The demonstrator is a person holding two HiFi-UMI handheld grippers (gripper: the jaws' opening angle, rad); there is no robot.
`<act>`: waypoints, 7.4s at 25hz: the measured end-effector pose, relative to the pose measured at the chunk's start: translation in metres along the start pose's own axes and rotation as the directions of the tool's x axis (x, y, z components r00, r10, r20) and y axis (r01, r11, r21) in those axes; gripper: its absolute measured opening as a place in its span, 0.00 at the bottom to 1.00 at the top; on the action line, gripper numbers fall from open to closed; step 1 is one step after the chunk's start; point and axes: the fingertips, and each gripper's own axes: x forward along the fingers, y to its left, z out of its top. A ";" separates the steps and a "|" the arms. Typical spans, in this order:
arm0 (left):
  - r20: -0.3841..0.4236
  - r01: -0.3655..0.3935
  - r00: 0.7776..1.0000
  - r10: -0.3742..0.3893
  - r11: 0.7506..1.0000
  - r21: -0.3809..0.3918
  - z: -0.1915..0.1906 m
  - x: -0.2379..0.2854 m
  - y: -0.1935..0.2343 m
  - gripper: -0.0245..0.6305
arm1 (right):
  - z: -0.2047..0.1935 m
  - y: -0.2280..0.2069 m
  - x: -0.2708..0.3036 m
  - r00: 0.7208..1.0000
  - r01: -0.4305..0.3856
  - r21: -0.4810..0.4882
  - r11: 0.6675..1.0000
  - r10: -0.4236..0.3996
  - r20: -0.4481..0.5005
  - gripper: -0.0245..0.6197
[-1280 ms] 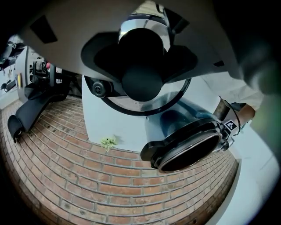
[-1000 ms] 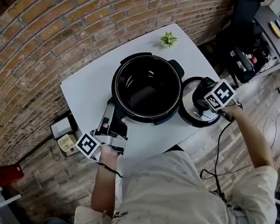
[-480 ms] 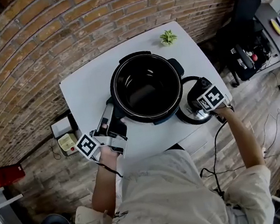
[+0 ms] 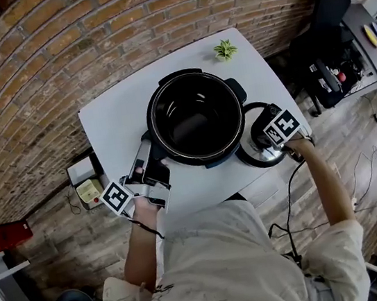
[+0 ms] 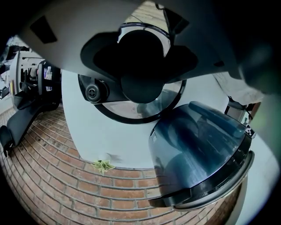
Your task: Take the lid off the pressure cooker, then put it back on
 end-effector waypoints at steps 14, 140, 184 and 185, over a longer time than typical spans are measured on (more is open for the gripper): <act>-0.016 -0.014 1.000 0.015 0.998 0.056 0.004 0.000 -0.001 0.24 | 0.002 -0.007 -0.003 0.998 0.040 -0.024 0.999 -0.039 0.055 0.60; -0.075 -0.054 0.996 0.056 0.998 0.031 -0.005 0.004 0.000 0.15 | 0.156 0.082 -0.268 0.962 0.118 -0.515 0.849 0.032 0.273 0.50; -0.052 -0.028 0.998 0.028 1.000 -0.001 -0.006 0.004 -0.003 0.14 | 0.216 0.194 -0.160 0.979 -0.201 -0.761 0.617 0.148 -0.139 0.51; -0.053 -0.026 0.998 0.026 1.000 0.000 -0.006 0.004 -0.003 0.14 | 0.213 0.196 -0.157 0.978 -0.205 -0.788 0.581 0.160 -0.136 0.51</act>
